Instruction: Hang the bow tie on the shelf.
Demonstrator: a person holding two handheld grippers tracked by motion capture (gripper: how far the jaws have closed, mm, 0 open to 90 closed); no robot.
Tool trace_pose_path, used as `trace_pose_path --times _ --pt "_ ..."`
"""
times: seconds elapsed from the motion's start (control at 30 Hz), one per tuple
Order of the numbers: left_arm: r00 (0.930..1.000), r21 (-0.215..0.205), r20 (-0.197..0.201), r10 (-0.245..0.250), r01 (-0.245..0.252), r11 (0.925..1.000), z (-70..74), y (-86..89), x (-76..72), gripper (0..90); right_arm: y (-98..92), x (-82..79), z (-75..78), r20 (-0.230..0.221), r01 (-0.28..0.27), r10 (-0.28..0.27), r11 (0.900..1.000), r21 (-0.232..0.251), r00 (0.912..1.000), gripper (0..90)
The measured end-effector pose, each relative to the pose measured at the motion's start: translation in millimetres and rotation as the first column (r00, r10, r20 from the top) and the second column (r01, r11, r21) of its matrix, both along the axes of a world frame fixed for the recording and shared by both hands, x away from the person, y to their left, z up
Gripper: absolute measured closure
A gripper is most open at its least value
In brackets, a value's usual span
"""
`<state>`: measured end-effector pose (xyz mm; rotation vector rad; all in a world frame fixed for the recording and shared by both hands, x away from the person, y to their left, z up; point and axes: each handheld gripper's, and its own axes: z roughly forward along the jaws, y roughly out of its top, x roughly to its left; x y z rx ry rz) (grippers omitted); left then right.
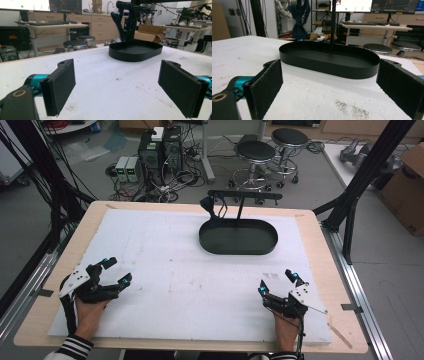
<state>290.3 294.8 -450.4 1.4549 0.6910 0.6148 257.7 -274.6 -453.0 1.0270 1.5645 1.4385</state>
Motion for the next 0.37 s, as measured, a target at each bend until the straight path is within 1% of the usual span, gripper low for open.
trace_pose_path --times 0.03,0.07,0.1,0.13,0.17,0.27,0.33,0.37 --pt "1.0000 0.007 -0.008 0.001 -0.001 1.0000 -2.3 -0.7 -0.1 14.6 -0.2 -0.4 -0.1 0.001 -0.001 0.001 1.000 0.005 1.0000 5.9" --pt "0.9999 0.013 0.007 0.010 -0.010 0.9999 -2.5 -1.7 -1.8 14.6 -0.4 -0.4 -0.2 0.002 -0.001 0.001 1.000 0.008 1.0000 5.9" --pt "0.9999 0.013 0.007 0.010 -0.010 0.9999 -2.5 -1.7 -1.8 14.6 -0.4 -0.4 -0.2 0.002 -0.001 0.001 1.000 0.008 1.0000 5.9" --pt "0.9996 0.012 0.023 0.015 -0.015 0.9998 -3.2 -1.4 -3.1 14.7 -1.1 -0.2 -0.3 0.004 0.001 -0.001 1.000 0.010 1.0000 5.9" --pt "0.9995 0.010 0.027 0.016 -0.016 0.9998 -3.4 -1.3 -3.9 14.6 -0.9 -0.6 -0.2 0.003 -0.001 0.001 1.000 0.012 1.0000 5.9" --pt "0.9993 0.007 0.032 0.016 -0.017 0.9998 -3.7 -1.6 -4.3 14.7 -0.6 -0.5 -0.2 0.004 -0.005 0.005 1.000 0.007 1.0000 5.9" --pt "0.9994 0.009 0.031 0.016 -0.016 0.9998 -3.7 -1.2 -4.0 14.7 -0.4 -0.4 -0.2 0.002 -0.006 0.006 1.000 0.008 1.0000 5.9" --pt "0.9995 0.004 0.028 0.017 -0.017 0.9998 -3.7 -1.1 -3.9 14.8 -1.0 -0.1 -0.2 -0.001 -0.008 0.008 1.000 0.010 1.0000 5.9"
